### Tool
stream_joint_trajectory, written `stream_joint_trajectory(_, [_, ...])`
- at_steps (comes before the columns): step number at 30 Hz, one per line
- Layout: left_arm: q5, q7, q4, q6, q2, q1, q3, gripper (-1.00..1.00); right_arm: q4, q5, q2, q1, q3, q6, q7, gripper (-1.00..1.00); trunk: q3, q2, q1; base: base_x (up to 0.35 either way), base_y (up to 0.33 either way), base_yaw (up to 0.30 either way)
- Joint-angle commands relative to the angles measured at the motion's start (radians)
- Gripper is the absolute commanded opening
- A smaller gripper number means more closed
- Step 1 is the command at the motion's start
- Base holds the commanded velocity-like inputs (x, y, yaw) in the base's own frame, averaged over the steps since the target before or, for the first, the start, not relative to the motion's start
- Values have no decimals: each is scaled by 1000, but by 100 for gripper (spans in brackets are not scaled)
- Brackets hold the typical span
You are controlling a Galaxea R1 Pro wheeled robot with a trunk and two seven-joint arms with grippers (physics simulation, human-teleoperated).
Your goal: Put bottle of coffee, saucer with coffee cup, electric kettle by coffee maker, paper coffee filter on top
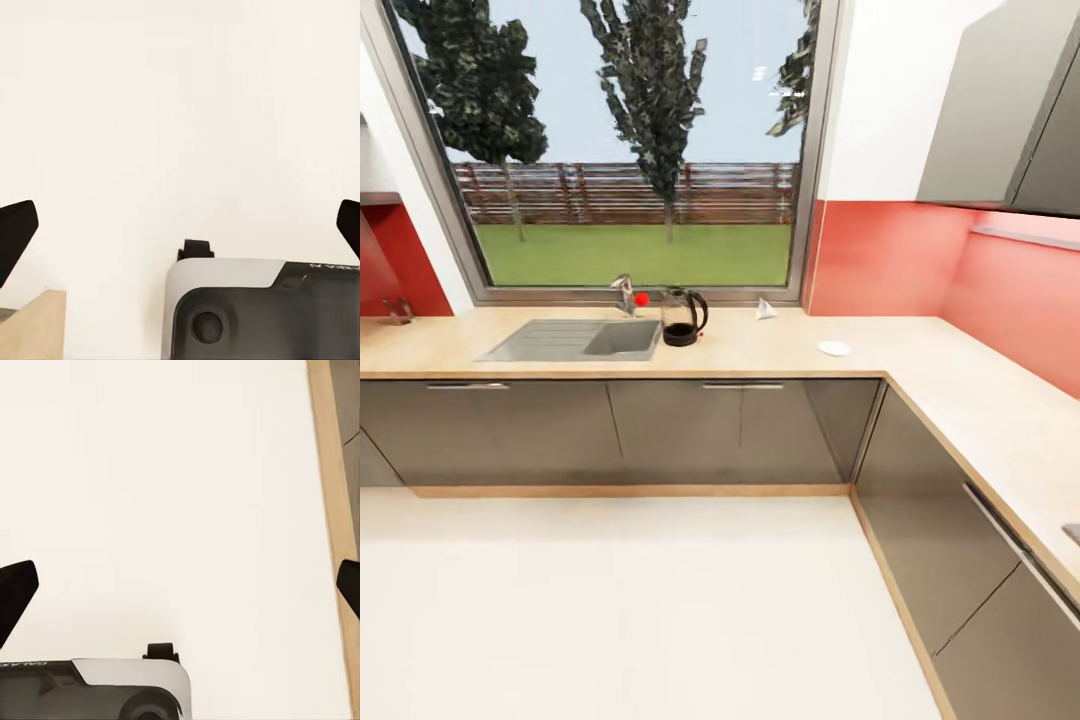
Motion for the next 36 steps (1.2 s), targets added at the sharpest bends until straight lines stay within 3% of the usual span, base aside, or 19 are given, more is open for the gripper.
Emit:
stream_joint_trajectory(1, [6,0,1,-3,0,-1,0,100,0,1,0,0,-1,-2,-1,100,0,-2,1,289,219,0])
stream_joint_trajectory(7, [6,-1,1,-4,0,-1,-1,100,0,1,0,-1,-1,-2,-1,100,9,-2,1,233,166,0])
stream_joint_trajectory(23, [6,0,2,-52,0,-1,-1,100,0,1,0,0,-1,-2,-1,100,34,-2,1,31,19,0])
stream_joint_trajectory(36, [6,0,2,-52,0,-1,-1,100,-1,1,0,0,-1,-2,-1,100,54,-2,1,275,171,0])
